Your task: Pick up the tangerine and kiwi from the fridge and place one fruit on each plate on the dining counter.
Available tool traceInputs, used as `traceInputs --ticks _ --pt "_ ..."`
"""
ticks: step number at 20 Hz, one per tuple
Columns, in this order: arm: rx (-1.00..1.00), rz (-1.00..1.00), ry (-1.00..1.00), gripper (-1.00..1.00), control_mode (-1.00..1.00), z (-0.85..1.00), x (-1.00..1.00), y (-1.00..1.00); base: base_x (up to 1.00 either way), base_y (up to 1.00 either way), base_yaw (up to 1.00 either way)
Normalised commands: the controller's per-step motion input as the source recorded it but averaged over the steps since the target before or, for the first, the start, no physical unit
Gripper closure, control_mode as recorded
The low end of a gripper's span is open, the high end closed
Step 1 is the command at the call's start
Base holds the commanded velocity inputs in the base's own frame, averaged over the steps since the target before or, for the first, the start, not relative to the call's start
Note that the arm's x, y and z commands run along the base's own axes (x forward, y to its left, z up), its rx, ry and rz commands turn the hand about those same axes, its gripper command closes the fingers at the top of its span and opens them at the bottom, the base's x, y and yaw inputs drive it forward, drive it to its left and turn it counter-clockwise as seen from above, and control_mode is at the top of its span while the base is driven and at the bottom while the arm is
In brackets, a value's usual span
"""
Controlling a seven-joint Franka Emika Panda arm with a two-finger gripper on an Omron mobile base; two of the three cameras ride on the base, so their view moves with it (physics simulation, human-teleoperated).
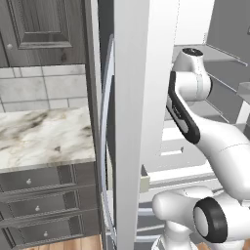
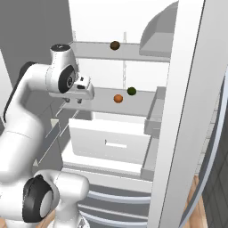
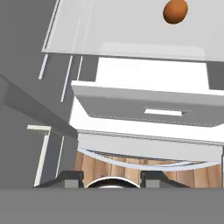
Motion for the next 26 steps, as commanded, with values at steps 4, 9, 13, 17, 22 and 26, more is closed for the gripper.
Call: traceInputs --ticks 4,9,13,17,22,26 --pt "-0.01 -0.03 -0.09 -1.00 -1.00 0.00 -0.04 0.02 0.00 0.00 0.00" --pt "0.00 -0.21 -0.35 -1.00 -1.00 0.32 -0.25 0.03 0.00 0.00 0.00" --pt "0.00 -0.20 -0.34 -1.00 -1.00 0.14 -0.23 -0.21 0.00 0.00 0.00" --pt "0.01 -0.16 -0.16 -1.00 -1.00 0.00 -0.18 -0.49 0.00 0.00 0.00" --pt "0.02 -0.03 -0.01 -1.00 -1.00 0.00 0.00 -0.70 0.00 0.00 0.00" --pt "0.00 0.01 0.02 -1.00 -1.00 0.00 0.03 -0.42 0.00 0.00 0.00"
